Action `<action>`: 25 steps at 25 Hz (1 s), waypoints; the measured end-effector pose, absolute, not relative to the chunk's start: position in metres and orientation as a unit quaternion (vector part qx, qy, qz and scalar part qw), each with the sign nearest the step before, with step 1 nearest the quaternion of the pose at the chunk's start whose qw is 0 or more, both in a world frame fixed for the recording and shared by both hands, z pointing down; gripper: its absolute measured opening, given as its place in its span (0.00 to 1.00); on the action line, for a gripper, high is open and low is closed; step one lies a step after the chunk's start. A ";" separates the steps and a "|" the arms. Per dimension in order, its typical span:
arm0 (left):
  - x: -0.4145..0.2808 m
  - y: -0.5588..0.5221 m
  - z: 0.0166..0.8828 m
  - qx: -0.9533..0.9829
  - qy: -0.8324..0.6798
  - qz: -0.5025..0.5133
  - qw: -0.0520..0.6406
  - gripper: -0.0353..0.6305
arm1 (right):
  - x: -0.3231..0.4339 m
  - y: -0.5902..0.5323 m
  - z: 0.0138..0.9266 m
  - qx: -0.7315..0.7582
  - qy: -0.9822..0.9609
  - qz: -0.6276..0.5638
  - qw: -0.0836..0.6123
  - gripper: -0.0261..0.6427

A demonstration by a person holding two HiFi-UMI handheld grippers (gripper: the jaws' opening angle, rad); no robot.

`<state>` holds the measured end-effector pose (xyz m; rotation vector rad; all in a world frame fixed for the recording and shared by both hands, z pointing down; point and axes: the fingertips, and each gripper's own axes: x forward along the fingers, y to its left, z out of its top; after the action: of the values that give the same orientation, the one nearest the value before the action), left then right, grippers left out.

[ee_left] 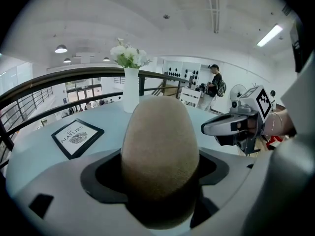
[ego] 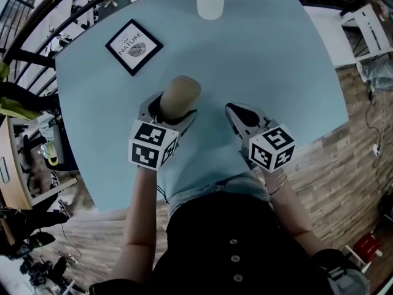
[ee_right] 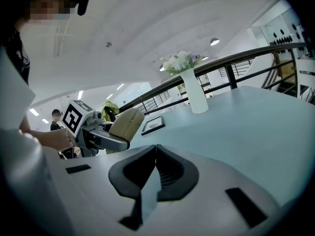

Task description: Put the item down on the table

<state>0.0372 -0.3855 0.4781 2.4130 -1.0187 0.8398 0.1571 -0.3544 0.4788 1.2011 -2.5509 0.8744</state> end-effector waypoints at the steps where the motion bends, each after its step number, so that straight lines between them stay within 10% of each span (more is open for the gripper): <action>1: 0.039 -0.386 0.482 0.860 -0.360 0.307 0.194 0.67 | 0.159 -0.354 0.481 0.406 -0.859 0.298 0.095 0.05; 25: 0.078 -0.409 0.551 0.847 -0.275 0.401 0.215 0.67 | 0.188 -0.345 0.517 0.428 -0.832 0.337 0.108 0.05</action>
<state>0.0777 -0.4088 0.5510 2.3488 -0.7615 1.1108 0.1877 -0.3454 0.5173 1.2599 -2.4471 0.9911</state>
